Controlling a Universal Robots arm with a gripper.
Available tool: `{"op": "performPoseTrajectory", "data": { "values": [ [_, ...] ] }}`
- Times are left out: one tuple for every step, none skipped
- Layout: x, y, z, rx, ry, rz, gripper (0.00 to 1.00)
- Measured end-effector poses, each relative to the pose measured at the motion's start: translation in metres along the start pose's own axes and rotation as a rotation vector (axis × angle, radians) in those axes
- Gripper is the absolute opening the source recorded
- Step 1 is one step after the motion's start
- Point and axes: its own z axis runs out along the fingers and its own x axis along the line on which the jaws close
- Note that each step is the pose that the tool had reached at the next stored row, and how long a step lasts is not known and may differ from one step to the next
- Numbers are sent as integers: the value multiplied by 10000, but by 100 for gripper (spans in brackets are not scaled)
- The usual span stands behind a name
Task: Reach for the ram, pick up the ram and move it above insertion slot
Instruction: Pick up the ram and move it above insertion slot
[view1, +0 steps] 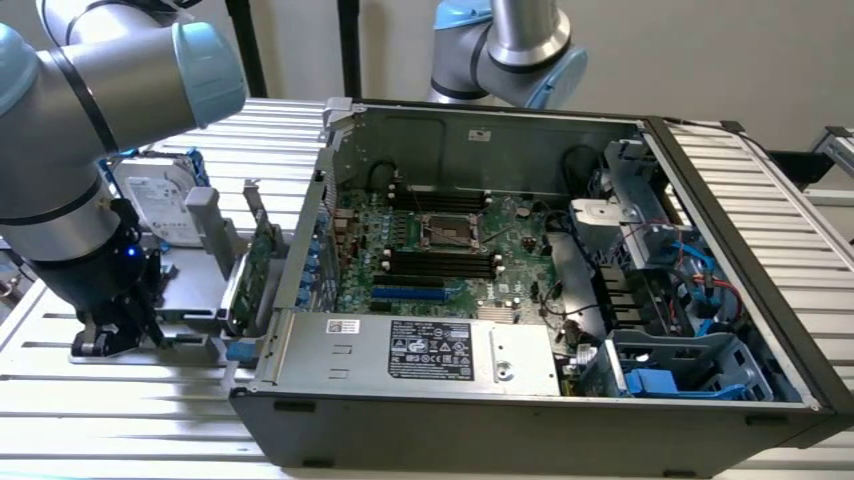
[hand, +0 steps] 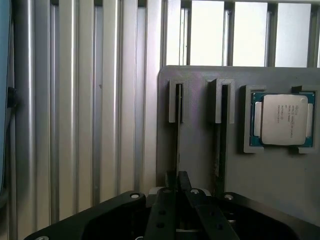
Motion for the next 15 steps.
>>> {"op": "performPoseTrajectory", "data": {
  "values": [
    [0,0,0,0,0,0,13],
    [0,0,0,0,-2,0,13],
    [0,0,0,1,-4,0,13],
    [0,0,0,1,-7,0,13],
    [0,0,0,2,-12,0,13],
    [1,0,-2,3,-21,-1,13],
    [1,0,-6,4,-32,-1,13],
    [2,0,-12,1,-43,-2,13],
    [2,1,-20,1,-55,-2,13],
    [2,1,-29,2,-68,-3,13],
    [2,1,-39,0,-77,-3,13],
    [2,2,-50,-1,-85,-4,13],
    [2,2,-62,-2,-94,-4,13],
    [2,3,-74,-2,-103,-4,13],
    [3,3,-86,-3,-112,-5,13]
  ]
}}
